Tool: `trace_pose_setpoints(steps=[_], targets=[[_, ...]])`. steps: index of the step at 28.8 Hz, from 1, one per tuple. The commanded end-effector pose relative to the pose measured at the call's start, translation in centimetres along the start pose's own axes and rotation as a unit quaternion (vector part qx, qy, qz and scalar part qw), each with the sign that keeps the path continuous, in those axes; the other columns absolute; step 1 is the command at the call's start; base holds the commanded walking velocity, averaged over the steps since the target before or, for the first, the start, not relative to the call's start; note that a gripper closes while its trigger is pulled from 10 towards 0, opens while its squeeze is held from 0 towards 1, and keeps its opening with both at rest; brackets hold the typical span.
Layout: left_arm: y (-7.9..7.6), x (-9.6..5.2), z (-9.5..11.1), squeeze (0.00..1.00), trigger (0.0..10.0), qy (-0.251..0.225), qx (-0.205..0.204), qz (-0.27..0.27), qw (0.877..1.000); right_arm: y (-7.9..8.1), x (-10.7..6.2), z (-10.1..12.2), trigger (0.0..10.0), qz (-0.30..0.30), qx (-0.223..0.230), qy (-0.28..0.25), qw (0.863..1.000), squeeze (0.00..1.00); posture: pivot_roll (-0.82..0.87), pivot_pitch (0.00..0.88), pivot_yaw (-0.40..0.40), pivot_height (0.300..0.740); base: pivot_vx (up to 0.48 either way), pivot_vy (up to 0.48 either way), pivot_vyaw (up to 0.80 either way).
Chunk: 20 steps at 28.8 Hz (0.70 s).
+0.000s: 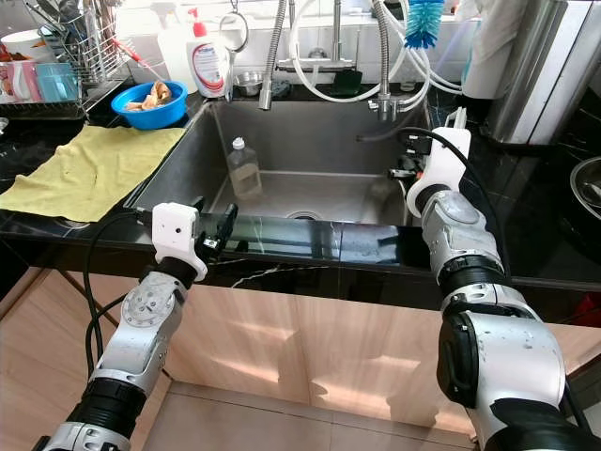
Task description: Kitchen organization
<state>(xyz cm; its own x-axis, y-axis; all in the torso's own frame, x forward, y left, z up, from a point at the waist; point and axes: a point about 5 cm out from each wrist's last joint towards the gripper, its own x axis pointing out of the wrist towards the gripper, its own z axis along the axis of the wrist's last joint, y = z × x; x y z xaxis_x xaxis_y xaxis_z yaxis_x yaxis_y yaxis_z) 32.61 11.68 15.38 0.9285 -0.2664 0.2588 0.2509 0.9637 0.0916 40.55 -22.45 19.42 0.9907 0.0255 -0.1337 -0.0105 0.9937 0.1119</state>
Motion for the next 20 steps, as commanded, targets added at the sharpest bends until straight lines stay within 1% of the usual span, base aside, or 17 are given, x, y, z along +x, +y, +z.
trace_pose_setpoints(steps=[1, 3, 4, 5, 6, 8, 9, 10, 12, 13, 14, 15, 16, 17, 18, 19, 20], targets=[[0.5, 0.1, 0.0, 0.0, 10.0, 0.001, 0.005, 0.008, 1.0, 0.5, 0.2, 0.6, 10.0, 0.007, -0.004, -0.006, 1.0, 1.0, -0.09, 0.0, 0.058, 0.74, 0.0, 0.0, 0.0], [0.5, 0.1, 0.0, 0.0, 10.0, 0.001, 0.005, 0.008, 1.0, 0.5, 0.2, 0.6, 10.0, 0.006, -0.007, -0.007, 1.0, 0.98, -0.09, 0.0, 0.058, 0.74, 0.0, 0.0, 0.0], [0.4, 0.1, 0.0, 0.0, 10.0, 0.001, 0.004, 0.007, 1.0, 0.5, 0.2, 0.8, 10.0, 0.002, -0.017, -0.015, 1.0, 0.0, -0.09, 0.0, 0.058, 0.74, 0.0, 0.0, 0.0], [0.4, 0.1, 0.0, 0.0, 10.0, 0.0, 0.004, 0.007, 1.0, 0.4, 0.2, 1.1, 10.0, -0.002, -0.025, -0.022, 0.999, 0.0, -0.09, 0.0, 0.057, 0.74, 0.0, 0.0, 0.0], [0.3, 0.1, 0.0, 0.0, 10.0, 0.0, 0.004, 0.006, 1.0, 0.5, 0.2, 1.7, 10.0, -0.009, -0.048, -0.046, 0.998, 0.0, -0.09, 0.0, 0.057, 0.74, 0.0, 0.0, 0.0], [0.3, 0.0, 0.0, 0.0, 10.0, 0.0, 0.004, 0.007, 1.0, 0.5, 0.1, 2.3, 10.0, -0.014, -0.072, -0.073, 0.995, 0.0, -0.09, 0.0, 0.057, 0.74, 0.0, 0.0, 0.0], [0.3, 0.0, 0.0, 0.0, 10.0, -0.001, 0.003, 0.007, 1.0, 0.6, -0.2, 2.9, 10.0, -0.018, -0.101, -0.106, 0.989, 0.0, -0.09, 0.0, 0.058, 0.74, 0.0, 0.0, 0.0], [0.3, 0.0, 0.0, 0.0, 10.0, -0.001, 0.003, 0.007, 1.0, 0.6, -0.2, 2.9, 10.0, -0.018, -0.101, -0.106, 0.989, 0.0, -0.09, 0.0, 0.058, 0.74, 0.0, 0.0, 0.0], [0.4, -0.1, -0.1, 0.0, 10.0, 0.0, 0.003, 0.011, 1.0, 0.7, -0.7, 3.3, 10.0, -0.026, -0.128, -0.145, 0.981, 0.0, -0.1, 0.0, 0.06, 0.74, 0.0, 0.0, 0.0], [0.5, -0.2, -0.1, 0.0, 10.0, 0.001, 0.003, 0.016, 1.0, 0.9, -1.9, 3.5, 10.0, -0.028, -0.124, -0.199, 0.972, 0.0, -0.1, 0.0, 0.062, 0.74, 0.0, 0.0, 0.0], [0.6, -0.2, -0.2, 0.0, 10.0, 0.001, 0.002, 0.018, 1.0, 0.9, -2.2, 3.6, 10.0, -0.028, -0.12, -0.211, 0.97, 0.0, -0.1, 0.0, 0.062, 0.74, 0.0, 0.0, 0.0], [0.7, -0.2, -0.1, 0.0, 10.0, -0.002, 0.001, 0.024, 1.0, 1.1, -3.3, 3.4, 10.0, -0.031, -0.118, -0.237, 0.964, 0.0, -0.11, 0.0, 0.064, 0.74, 0.0, 0.0, 0.0], [0.8, -0.3, -0.1, 0.0, 10.0, -0.003, 0.0, 0.027, 1.0, 1.2, -4.0, 3.2, 10.0, -0.031, -0.118, -0.248, 0.961, 0.0, -0.12, 0.0, 0.067, 0.74, 0.0, 0.0, 0.0], [0.9, -0.2, -0.1, 0.0, 10.0, -0.003, -0.001, 0.031, 1.0, 1.3, -5.2, 2.6, 10.0, -0.042, -0.115, -0.257, 0.958, 0.0, -0.12, 0.0, 0.067, 0.74, 0.0, 0.0, 0.0], [0.9, -0.3, -0.1, 0.0, 10.0, -0.003, 0.0, 0.031, 1.0, 1.3, -5.9, 2.2, 10.0, -0.048, -0.108, -0.261, 0.958, 0.0, -0.12, 0.0, 0.071, 0.74, 0.0, 0.0, 0.0], [1.0, -0.3, -0.1, 0.0, 10.0, -0.003, 0.0, 0.033, 0.999, 1.4, -7.0, 1.5, 10.0, -0.055, -0.101, -0.268, 0.956, 0.0, -0.12, 0.0, 0.071, 0.74, 0.0, 0.0, 0.0], [1.0, -0.3, -0.1, 0.0, 10.0, -0.003, 0.0, 0.035, 0.999, 1.5, -7.7, 1.1, 10.0, -0.06, -0.103, -0.273, 0.955, 0.0, -0.13, 0.0, 0.075, 0.74, 0.0, 0.0, 0.0]])
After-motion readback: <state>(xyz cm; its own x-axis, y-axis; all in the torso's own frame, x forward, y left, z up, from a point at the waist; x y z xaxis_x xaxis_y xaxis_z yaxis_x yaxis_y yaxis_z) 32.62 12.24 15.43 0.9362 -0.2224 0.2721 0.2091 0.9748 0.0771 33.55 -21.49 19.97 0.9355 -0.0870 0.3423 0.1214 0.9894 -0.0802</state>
